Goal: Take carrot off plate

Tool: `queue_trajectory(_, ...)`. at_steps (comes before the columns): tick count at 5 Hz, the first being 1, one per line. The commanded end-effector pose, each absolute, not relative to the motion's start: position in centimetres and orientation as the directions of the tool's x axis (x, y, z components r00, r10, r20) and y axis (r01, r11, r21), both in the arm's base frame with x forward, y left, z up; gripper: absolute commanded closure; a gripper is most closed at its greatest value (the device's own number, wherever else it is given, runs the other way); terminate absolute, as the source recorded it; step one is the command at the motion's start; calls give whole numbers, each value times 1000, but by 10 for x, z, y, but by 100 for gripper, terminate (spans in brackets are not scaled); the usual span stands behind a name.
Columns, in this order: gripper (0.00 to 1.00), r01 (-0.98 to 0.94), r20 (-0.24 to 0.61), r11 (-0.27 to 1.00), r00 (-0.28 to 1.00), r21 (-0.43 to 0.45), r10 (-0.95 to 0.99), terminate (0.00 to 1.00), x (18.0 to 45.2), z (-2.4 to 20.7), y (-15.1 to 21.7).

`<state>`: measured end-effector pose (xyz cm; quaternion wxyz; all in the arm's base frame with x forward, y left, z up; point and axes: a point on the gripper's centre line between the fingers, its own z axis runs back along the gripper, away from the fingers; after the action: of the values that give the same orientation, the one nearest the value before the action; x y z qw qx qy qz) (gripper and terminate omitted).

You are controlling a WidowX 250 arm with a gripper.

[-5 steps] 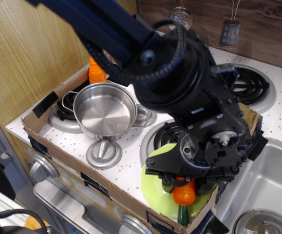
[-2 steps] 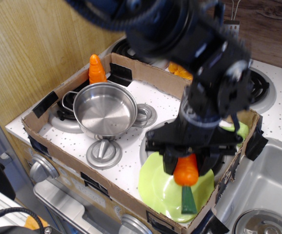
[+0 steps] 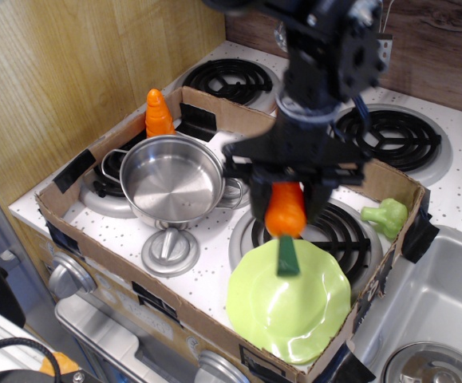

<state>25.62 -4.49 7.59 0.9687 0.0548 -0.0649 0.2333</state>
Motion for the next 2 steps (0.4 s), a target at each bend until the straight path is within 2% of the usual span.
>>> queue_trajectory(1,100,-36,167,981,986,189,4,0,289,80,-32)
queue_trajectory(2,100,104,121,966,983,235,-135,0,297,77,-24)
